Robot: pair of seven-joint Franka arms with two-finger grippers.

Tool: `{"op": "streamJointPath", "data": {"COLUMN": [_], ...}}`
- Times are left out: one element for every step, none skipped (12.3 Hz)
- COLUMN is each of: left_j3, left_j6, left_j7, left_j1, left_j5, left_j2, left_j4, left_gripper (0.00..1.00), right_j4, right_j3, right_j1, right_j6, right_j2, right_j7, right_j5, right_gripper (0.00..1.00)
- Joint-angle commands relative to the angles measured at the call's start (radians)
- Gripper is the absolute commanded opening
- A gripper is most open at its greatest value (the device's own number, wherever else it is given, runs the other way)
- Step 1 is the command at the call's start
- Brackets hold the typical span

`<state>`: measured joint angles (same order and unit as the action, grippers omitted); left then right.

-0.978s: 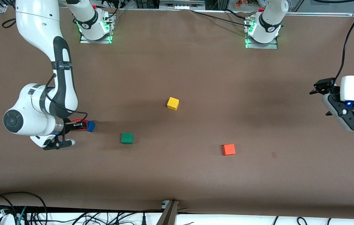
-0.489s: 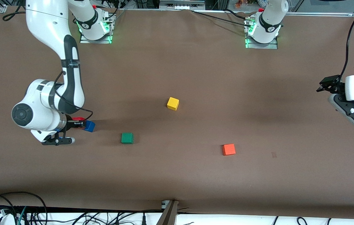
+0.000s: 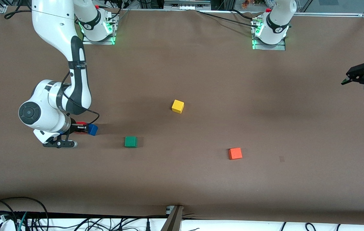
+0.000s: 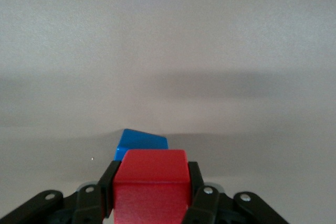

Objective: Pass red block to right arm, stack on blue

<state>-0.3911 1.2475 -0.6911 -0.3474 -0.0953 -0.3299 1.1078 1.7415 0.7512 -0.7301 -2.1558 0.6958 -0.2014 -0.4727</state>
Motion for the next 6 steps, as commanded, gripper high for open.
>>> {"op": "streamJointPath", "data": {"left_j3": [-0.002, -0.003, -0.002, 0.000, 0.000, 0.009], "left_j6": [-0.017, -0.020, -0.026, -0.010, 0.004, 0.007], "left_j7": [0.022, 0.039, 0.054, 0.082, 0.132, 0.212], "left_j1": [-0.015, -0.015, -0.010, -0.004, 0.008, 0.025], "left_j5": [0.026, 0.028, 0.028, 0.029, 0.029, 0.029], "left_j2": [0.044, 0.051, 0.057, 0.095, 0.136, 0.179], "left_j4": [0.010, 0.012, 0.015, 0.052, 0.107, 0.154], "left_gripper": [1.00, 1.00, 1.00, 1.00, 1.00, 1.00], "right_j4": [0.058, 0.058, 0.062, 0.066, 0.069, 0.070], "right_j3": [0.010, 0.010, 0.011, 0.011, 0.010, 0.011], "right_j1": [-0.034, -0.040, -0.049, -0.052, -0.051, -0.052], "right_j6": [-0.021, -0.019, -0.019, -0.021, -0.022, -0.024], "right_j2": [-0.056, -0.056, -0.056, -0.056, -0.056, -0.056], "right_j7": [0.028, 0.046, 0.054, 0.063, 0.063, 0.063], "right_j5": [0.011, 0.011, 0.009, 0.009, 0.009, 0.009], "right_gripper": [0.00, 0.00, 0.00, 0.00, 0.00, 0.00]}}
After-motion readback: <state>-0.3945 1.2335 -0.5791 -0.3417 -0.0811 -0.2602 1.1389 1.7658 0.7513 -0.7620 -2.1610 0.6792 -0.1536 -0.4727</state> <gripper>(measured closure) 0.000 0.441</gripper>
